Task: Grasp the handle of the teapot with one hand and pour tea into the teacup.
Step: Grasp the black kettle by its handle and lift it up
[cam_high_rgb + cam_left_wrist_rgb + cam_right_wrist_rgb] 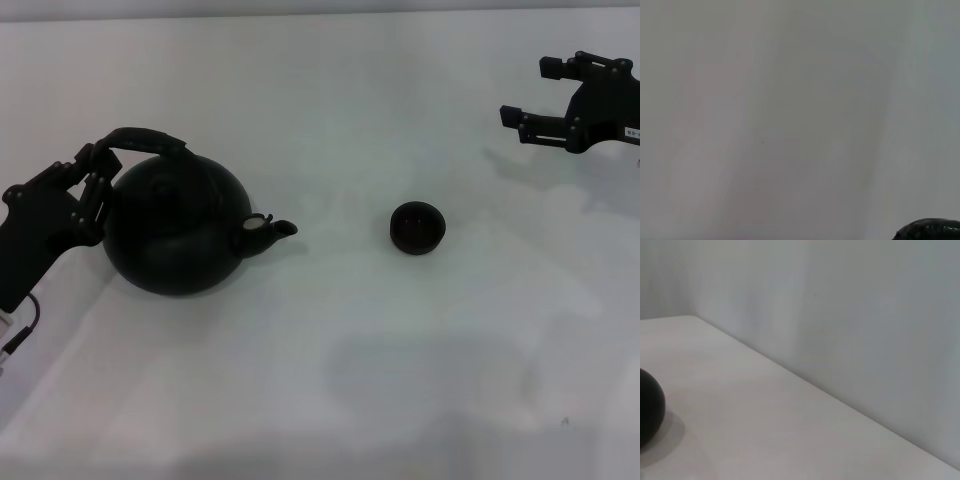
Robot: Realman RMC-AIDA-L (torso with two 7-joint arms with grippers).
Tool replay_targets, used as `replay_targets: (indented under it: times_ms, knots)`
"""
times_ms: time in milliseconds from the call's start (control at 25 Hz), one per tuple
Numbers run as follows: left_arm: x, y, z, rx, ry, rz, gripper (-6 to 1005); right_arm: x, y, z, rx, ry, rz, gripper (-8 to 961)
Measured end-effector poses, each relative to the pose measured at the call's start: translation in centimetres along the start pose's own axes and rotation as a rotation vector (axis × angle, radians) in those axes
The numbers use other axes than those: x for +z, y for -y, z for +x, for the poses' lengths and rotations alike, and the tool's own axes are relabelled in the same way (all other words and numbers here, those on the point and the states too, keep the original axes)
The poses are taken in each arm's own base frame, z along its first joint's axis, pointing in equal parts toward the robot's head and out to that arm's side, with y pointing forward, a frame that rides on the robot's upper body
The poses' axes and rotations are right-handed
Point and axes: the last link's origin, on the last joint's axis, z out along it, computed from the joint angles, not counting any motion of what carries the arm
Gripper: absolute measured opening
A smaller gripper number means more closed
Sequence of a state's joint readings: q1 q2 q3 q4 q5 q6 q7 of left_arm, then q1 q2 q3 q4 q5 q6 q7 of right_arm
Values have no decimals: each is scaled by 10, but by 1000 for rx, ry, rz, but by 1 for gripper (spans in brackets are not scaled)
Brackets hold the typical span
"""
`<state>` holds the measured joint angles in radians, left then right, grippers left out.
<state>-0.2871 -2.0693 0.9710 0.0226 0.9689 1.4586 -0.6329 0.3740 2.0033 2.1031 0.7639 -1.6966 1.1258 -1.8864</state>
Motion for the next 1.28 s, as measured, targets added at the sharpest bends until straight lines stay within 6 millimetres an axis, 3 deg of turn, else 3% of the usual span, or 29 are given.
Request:
replay_targets:
  times_ms: [360,760,1000,1280]
  knots:
    - [5,2,5,-1,-5,-13,182,-1,1,1,-4,-3,6,844]
    - [23,12,27,-13,-23,-61,174,0,1,3,-8,-9,12,844]
    - [49,22,46,-5,43,-88,173,1,0,4,2,4,16,843]
    - [74,20,58,44,149,-131,172,1,-1,6,22,37,24,843]
